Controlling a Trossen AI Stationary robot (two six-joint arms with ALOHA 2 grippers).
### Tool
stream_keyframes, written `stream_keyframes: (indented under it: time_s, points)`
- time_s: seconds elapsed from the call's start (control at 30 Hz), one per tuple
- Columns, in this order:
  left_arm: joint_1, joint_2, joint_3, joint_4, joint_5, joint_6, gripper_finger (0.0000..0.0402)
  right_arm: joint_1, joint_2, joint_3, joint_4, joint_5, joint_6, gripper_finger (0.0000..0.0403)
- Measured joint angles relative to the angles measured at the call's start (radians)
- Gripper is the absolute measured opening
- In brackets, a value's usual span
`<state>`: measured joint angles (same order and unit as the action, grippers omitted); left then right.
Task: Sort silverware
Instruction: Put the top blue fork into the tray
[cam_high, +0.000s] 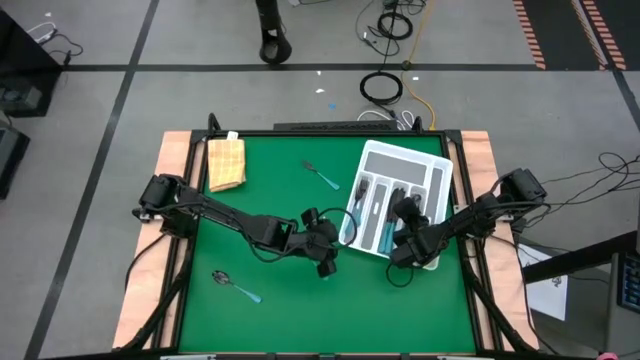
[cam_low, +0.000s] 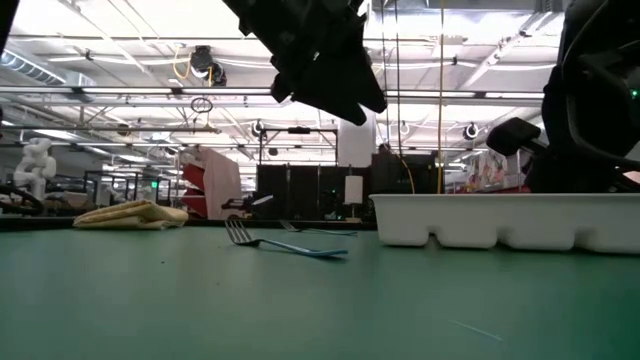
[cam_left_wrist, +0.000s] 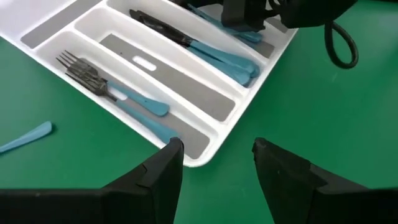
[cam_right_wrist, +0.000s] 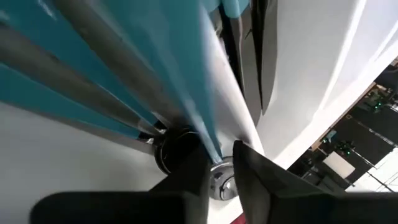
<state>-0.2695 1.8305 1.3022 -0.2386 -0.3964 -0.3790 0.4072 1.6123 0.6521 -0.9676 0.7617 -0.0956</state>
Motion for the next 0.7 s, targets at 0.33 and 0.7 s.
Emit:
stream_keyframes:
  time_s: [0.33, 0.7]
  points:
    - [0.002, 0.000, 0.000, -0.063, -0.013, 0.053, 0.0200, 0.000, -0.012, 0.000, -0.013, -0.002, 0.004, 0.0123]
    - [0.002, 0.000, 0.000, -0.064, -0.013, 0.052, 0.0200, 0.000, -0.070, 0.083, -0.116, 0.021, 0.067, 0.0149]
